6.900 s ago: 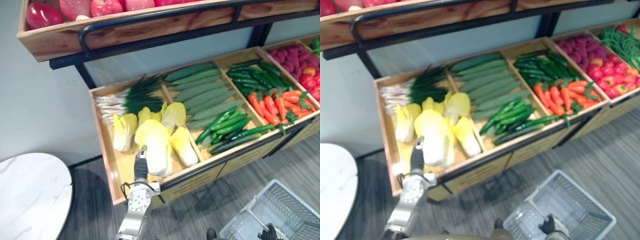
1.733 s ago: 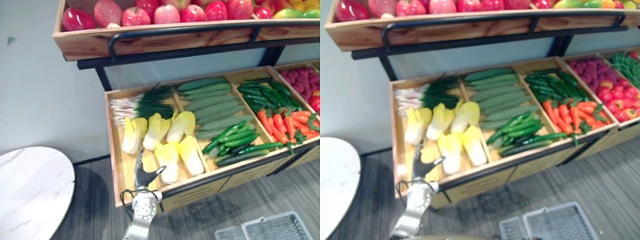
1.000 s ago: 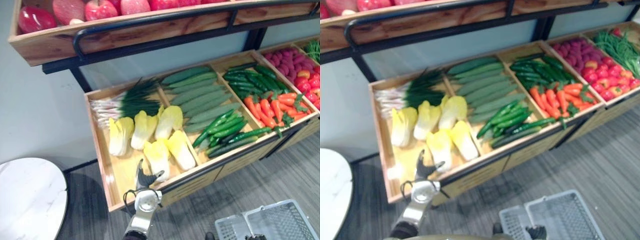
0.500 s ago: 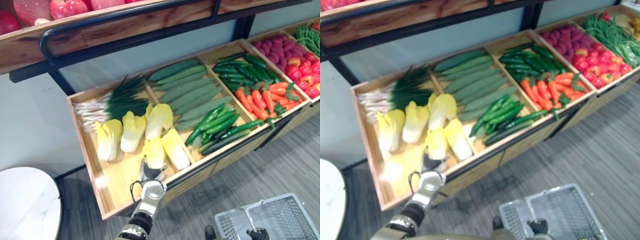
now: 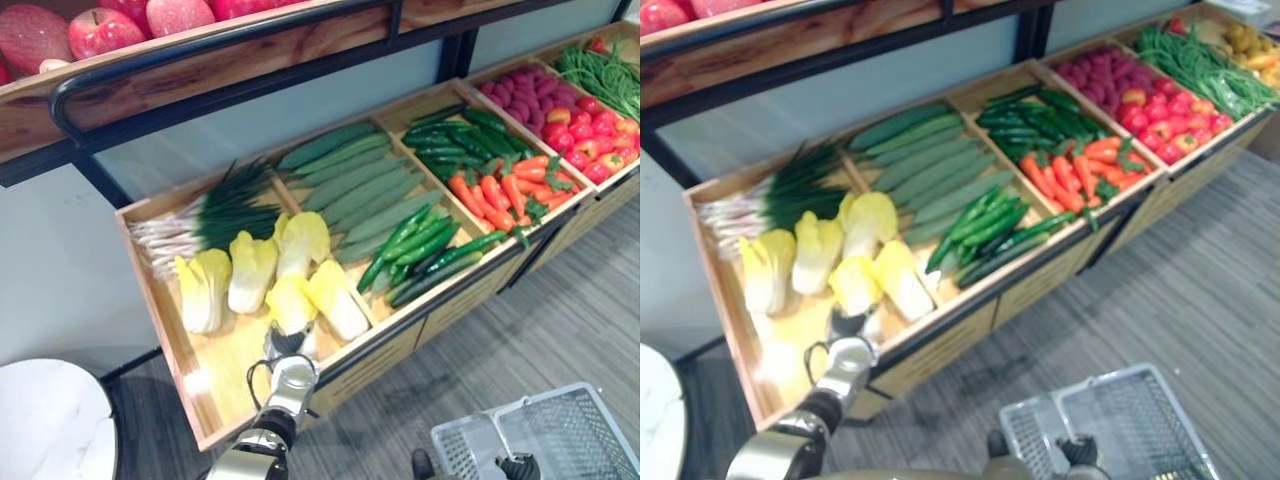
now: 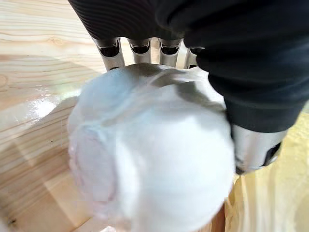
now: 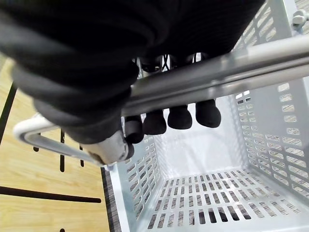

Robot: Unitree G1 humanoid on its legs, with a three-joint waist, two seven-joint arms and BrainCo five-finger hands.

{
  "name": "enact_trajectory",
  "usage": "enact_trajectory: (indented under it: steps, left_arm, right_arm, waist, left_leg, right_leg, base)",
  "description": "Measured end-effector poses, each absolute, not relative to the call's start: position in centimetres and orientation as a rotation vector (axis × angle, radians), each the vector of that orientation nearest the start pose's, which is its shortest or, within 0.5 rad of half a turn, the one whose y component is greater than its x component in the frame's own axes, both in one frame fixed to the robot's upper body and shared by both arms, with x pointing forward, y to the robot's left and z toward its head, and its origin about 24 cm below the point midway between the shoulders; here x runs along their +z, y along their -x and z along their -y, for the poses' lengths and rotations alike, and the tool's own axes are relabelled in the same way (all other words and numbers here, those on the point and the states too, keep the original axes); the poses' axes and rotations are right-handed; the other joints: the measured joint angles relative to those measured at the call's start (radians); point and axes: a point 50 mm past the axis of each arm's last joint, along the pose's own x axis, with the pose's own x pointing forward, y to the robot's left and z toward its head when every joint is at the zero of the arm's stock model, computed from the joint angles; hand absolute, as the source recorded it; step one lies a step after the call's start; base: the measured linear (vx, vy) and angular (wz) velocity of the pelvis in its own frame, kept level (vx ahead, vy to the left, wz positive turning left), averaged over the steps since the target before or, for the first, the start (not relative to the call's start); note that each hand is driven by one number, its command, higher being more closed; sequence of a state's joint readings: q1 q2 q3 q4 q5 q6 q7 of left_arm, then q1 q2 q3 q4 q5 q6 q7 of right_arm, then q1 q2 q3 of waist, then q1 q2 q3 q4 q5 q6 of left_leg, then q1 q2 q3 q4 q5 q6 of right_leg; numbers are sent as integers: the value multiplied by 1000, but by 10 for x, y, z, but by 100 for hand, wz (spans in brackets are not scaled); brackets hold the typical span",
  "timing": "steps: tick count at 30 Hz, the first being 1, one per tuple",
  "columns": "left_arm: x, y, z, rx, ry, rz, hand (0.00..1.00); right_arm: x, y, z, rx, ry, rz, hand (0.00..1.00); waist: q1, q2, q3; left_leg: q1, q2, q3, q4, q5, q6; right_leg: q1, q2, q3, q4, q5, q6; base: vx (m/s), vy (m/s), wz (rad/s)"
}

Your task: Pick vegetable in the basket

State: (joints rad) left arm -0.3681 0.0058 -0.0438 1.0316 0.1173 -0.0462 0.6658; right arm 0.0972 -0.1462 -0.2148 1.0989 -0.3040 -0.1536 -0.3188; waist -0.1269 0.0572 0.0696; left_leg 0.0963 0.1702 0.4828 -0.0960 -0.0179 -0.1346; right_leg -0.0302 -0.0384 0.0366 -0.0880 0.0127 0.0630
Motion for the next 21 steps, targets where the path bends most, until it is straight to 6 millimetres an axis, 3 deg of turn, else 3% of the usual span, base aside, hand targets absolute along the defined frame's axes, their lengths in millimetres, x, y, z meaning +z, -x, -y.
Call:
enact_trajectory:
  steps: [12, 21]
  left_arm:
    - [-71, -264, -157, 475, -346, -520, 100]
    - [-66, -257, -141, 283, -364, -426, 100]
  right_arm:
    - [-150, -91, 241, -357, 455, -1002, 100]
    - [-150, -89, 243, -372, 449, -1018, 100]
  waist:
    - [0, -13, 12]
    - [4, -12, 18]
  left_leg:
    - [8, 1, -14, 0, 0, 0]
    - [-6, -10, -66, 0, 2, 3]
  right_leg:
    - [19, 0, -13, -2, 0, 1]
    - [32, -15, -59, 0, -6, 9]
  base:
    - [0, -15, 3]
    - [-20, -21, 15]
